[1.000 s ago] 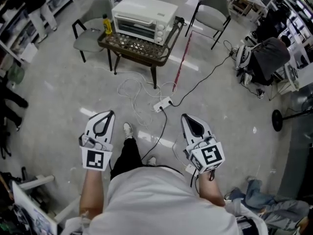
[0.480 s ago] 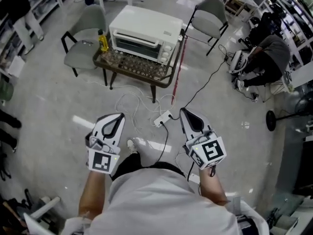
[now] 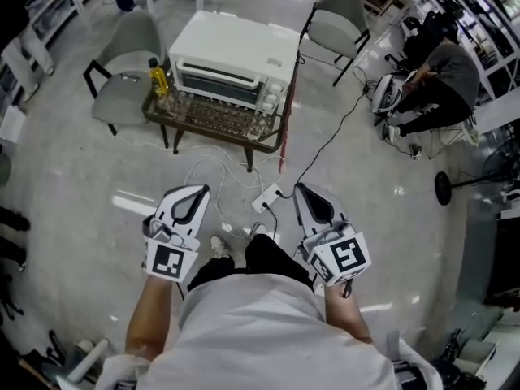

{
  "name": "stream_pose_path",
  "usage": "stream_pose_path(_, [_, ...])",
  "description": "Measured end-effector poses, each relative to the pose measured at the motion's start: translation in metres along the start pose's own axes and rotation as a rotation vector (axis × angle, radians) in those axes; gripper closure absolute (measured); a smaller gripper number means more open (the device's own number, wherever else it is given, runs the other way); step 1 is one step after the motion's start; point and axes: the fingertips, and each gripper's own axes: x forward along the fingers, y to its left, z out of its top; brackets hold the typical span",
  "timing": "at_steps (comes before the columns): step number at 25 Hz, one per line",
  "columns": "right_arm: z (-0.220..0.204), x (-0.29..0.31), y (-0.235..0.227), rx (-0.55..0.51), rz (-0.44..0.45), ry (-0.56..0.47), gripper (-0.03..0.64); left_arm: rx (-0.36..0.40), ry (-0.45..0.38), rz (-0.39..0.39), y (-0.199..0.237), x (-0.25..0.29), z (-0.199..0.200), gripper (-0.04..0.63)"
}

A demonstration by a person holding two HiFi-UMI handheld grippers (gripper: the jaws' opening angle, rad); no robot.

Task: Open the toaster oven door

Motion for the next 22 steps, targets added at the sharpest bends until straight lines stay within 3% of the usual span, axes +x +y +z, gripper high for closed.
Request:
stream_pose_path(11, [0.017,0.055,-0.052,0.006,0.056,-0.036,0.595,0.027,0.045,0.049,0.045,0.059,-0.007,0.578])
stream_pose_path(18, [0.019,0.071,-0.107,0.007,0.103,-0.039,0.595,-0.032,0.1,0.143,0.059,0.134,-0.021,0.578])
stream_pose_path(22, [0.014,0.076,-0.132,0.019,0.115,-0.018,0.595,-0.033,0.114,0.13,0.075,0.179,-0.025,0.578])
